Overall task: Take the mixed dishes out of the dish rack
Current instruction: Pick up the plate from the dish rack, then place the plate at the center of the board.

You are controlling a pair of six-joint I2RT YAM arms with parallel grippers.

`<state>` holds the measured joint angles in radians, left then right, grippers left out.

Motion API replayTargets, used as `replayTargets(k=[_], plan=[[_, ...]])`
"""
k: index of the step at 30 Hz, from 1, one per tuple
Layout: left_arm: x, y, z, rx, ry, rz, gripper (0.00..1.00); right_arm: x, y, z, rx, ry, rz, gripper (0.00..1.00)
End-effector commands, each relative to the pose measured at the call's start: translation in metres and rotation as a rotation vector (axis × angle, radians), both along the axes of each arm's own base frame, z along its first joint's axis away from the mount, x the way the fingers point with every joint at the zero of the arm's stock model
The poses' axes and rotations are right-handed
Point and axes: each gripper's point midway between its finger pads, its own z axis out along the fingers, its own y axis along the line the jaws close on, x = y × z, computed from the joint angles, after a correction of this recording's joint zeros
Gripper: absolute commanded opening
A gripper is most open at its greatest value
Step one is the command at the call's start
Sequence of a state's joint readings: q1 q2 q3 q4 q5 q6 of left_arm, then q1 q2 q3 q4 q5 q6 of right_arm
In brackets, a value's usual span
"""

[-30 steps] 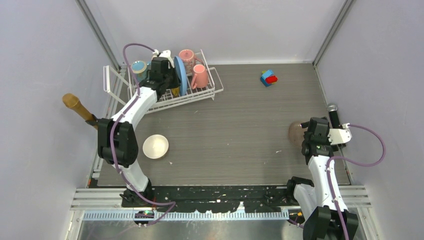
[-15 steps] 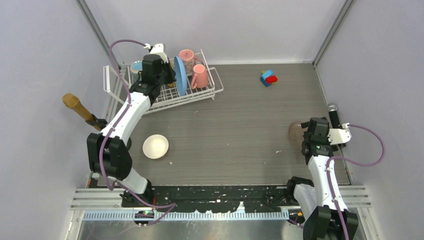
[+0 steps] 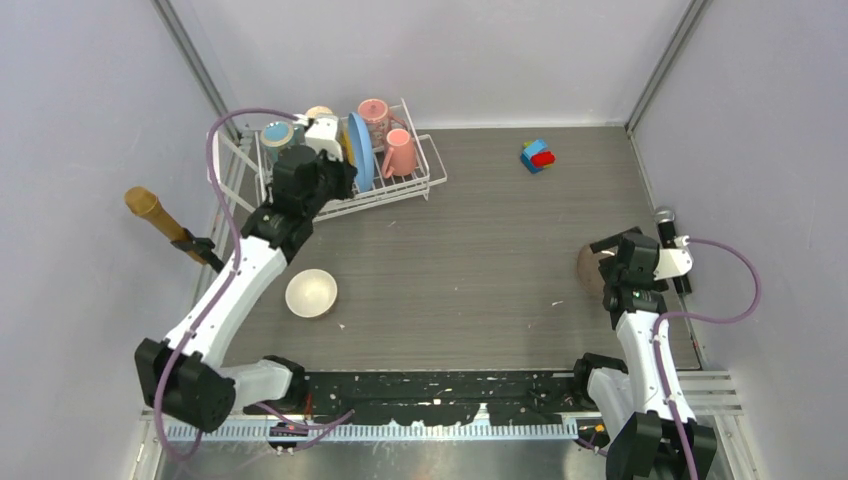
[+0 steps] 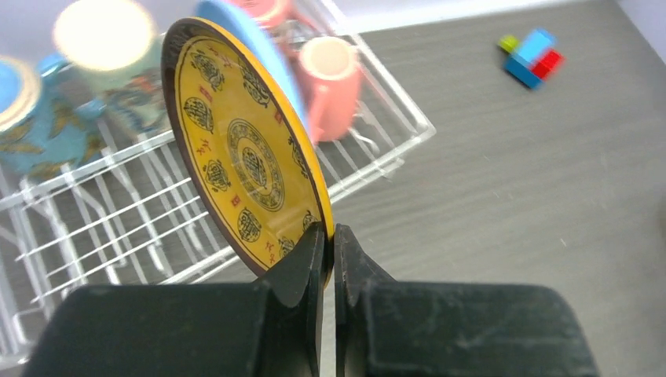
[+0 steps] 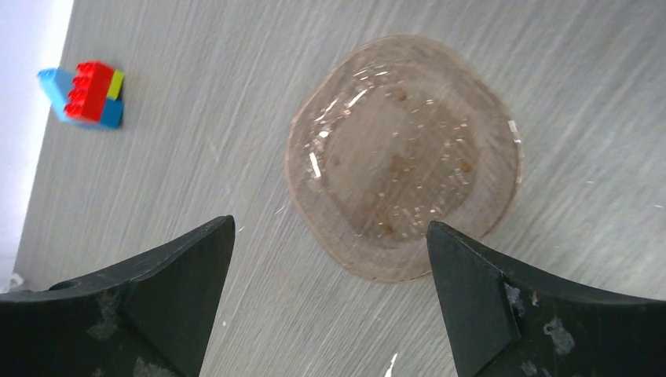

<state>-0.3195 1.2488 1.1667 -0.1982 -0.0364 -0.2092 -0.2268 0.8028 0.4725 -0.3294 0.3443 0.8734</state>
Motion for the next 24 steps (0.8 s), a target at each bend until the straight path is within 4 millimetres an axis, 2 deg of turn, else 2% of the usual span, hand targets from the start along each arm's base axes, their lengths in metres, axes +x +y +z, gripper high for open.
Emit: replayTargets(k=[1,4,6,9,11,14,16,19,24], plan=[[-0.037,-0.038,0.039,0.175,-0.206,-0.193,0.0,0.029,0.025,0.023,0.033,-0.11,0.187,1.0],[-0.069,-0.068,0.045,0.304,-0.298,-0.354,0.0,0.04,0.047,0.024,0.049,-0.106,0.309,1.0],[-0.099,-0.097,0.042,0.358,-0.369,-0.545,0.0,0.046,0.062,0.023,0.039,-0.084,0.386,1.0],[-0.143,-0.128,0.031,0.365,-0.444,-0.801,0.0,0.055,0.088,0.031,0.01,-0.08,0.505,1.0],[-0.158,-0.139,0.02,0.366,-0.452,-0.899,0.0,0.059,0.105,0.031,0.0,-0.067,0.582,1.0],[-0.159,-0.149,0.006,0.402,-0.424,-0.954,0.0,0.064,0.138,0.029,0.046,-0.054,0.72,1.0],[-0.158,-0.159,-0.008,0.45,-0.368,-1.012,0.0,0.065,0.15,0.032,0.092,-0.058,0.767,1.0],[-0.163,-0.176,-0.024,0.588,-0.321,-1.088,0.0,0.063,0.155,0.043,0.141,-0.051,0.768,1.0],[-0.164,-0.2,-0.056,0.992,-0.354,-1.102,0.0,0.043,0.158,0.072,0.21,0.039,0.756,1.0]])
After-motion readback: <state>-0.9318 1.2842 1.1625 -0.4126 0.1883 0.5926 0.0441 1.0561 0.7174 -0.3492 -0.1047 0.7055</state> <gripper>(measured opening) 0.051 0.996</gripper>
